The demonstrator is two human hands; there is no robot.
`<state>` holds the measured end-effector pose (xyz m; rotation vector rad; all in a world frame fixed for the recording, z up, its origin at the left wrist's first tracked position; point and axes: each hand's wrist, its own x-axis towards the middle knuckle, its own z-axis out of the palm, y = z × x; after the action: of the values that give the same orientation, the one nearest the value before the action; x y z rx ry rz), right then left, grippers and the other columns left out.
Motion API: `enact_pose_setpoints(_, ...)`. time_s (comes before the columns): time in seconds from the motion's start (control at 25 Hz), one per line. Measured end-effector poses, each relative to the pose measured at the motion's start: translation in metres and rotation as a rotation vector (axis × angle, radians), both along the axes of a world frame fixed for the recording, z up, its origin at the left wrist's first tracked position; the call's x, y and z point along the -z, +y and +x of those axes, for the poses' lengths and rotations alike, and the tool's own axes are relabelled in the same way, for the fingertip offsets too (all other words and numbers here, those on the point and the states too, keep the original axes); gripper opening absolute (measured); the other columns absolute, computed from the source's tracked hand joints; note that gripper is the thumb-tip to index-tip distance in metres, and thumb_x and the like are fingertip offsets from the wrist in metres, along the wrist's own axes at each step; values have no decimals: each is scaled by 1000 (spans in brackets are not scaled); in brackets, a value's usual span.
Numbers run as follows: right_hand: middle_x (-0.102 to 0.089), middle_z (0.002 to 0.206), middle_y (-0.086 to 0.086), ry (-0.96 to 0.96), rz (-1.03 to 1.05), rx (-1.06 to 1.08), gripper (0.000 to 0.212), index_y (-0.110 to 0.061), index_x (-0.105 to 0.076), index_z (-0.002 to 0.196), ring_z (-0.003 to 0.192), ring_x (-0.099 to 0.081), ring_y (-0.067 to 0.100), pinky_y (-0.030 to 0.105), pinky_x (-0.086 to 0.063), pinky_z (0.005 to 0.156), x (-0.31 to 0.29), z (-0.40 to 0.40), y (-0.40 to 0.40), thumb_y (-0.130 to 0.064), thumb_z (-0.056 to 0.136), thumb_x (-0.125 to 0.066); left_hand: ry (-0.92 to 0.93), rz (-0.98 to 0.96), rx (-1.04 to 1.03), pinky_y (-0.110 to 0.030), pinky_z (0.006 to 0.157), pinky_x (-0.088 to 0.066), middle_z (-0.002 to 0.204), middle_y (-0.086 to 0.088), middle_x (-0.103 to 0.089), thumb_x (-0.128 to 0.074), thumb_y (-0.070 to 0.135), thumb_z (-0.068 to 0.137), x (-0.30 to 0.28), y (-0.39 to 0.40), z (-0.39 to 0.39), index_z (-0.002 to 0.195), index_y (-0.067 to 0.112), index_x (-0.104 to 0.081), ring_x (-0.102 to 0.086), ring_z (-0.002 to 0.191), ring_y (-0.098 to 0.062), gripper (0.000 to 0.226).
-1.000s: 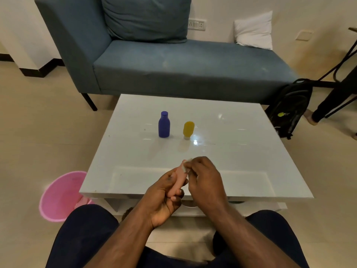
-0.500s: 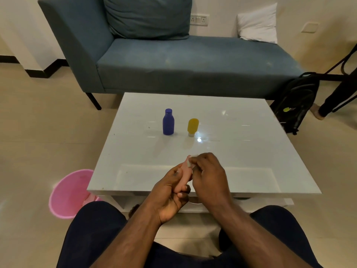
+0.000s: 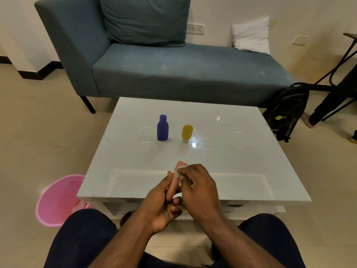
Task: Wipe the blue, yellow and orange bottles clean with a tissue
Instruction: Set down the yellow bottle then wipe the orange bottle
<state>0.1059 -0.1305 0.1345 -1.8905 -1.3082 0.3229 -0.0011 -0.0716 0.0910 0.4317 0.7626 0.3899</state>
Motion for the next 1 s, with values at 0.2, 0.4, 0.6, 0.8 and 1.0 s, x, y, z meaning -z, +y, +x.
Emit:
enact_pose_setpoints(0.2,-49,101,-16,11,-21,63,20,-23,-67,104,85,-50,-12,-4,-34,74,-5,15,16,-12,92,-55,103,52,-25,-22,42,-35,78,-7,-59,-62,57,91,-4,-5,2,113,8,-66,-39,53,-12,53)
enact_pose_setpoints(0.4,-52,105,-14,-37,-51,-25,21,-24,-66,106,90,-55,-1,5,-43,78,2,-1,1,-15,91,-55,66,40,22,-22,45,-33,68,-4,-59,-54,63,93,-3,-6,1,108,12,-70,-39,52,-11,56)
enact_pose_setpoints(0.6,-52,105,-11,-30,-33,82,21,-23,-66,106,90,-51,1,-2,-34,75,-5,14,17,-13,91,-55,46,4,1,-21,39,-36,70,-8,-54,-55,63,93,-2,-4,2,123,4,-59,-37,46,-10,66)
enact_pose_setpoints(0.8,-57,109,-8,-84,-48,-94,22,-24,-65,107,97,-55,7,22,-49,86,4,-2,1,-14,90,-56,34,13,-8,-22,40,-36,65,-10,-48,-50,64,94,0,-4,0,120,4,-60,-37,44,-12,67)
enact_pose_setpoints(1.0,-54,107,-9,-50,-13,35,21,-23,-66,107,92,-50,1,11,-43,83,-2,9,16,-14,91,-57,40,0,-8,-22,39,-35,67,-13,-46,-52,62,94,-1,-3,1,123,3,-58,-37,42,-13,66)
